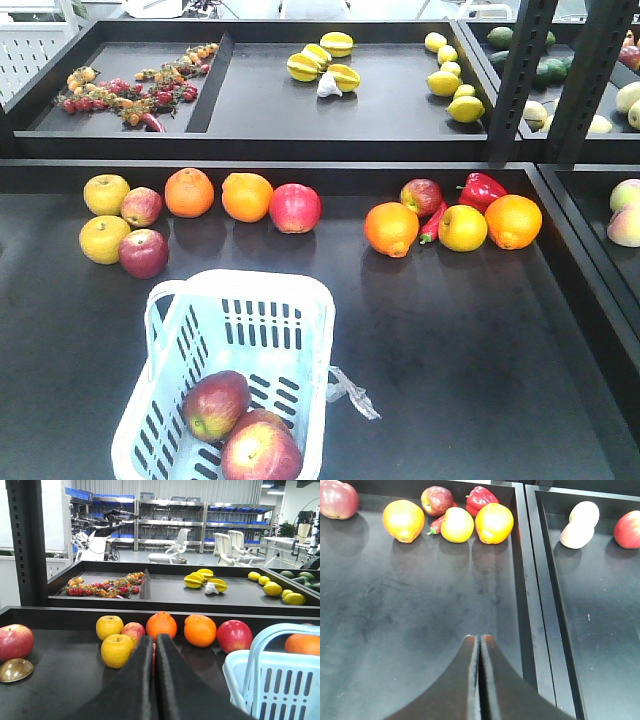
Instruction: Pick three apples into basket with both arms
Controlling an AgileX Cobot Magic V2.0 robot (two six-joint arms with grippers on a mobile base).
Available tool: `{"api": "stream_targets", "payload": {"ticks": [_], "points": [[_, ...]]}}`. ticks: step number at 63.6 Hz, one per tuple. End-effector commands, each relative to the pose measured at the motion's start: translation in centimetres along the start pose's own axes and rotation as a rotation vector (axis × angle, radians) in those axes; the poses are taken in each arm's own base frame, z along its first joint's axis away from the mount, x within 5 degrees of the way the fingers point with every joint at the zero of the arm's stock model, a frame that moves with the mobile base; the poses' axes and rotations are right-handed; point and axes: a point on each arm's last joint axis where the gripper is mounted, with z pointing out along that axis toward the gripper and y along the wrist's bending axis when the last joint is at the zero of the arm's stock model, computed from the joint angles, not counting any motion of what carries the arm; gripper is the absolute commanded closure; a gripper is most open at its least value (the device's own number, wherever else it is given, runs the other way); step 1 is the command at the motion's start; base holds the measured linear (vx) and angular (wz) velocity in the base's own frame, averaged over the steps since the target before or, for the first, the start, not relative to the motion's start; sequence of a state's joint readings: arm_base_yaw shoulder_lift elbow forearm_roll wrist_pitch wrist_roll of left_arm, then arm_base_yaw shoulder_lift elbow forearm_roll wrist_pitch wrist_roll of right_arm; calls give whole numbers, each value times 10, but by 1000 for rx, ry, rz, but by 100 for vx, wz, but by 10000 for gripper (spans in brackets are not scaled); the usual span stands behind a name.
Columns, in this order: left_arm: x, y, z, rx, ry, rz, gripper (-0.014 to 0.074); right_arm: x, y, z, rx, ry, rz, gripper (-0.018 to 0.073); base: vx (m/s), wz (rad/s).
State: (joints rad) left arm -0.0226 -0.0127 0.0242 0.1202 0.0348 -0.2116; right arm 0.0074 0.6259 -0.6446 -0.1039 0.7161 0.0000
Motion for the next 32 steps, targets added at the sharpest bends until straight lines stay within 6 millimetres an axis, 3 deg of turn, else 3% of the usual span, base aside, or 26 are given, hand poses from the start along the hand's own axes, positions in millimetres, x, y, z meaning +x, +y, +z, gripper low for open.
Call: {"api": "stream_targets", "payload": {"ticks": [1,32], "points": [[0,-1,-1,14,-70,-19,603,-12,-2,-5,16,-87,-10,568,0,0],[0,-1,-1,14,-70,-19,603,-9,-3,-9,23,-135,-17,568,0,0]]}}
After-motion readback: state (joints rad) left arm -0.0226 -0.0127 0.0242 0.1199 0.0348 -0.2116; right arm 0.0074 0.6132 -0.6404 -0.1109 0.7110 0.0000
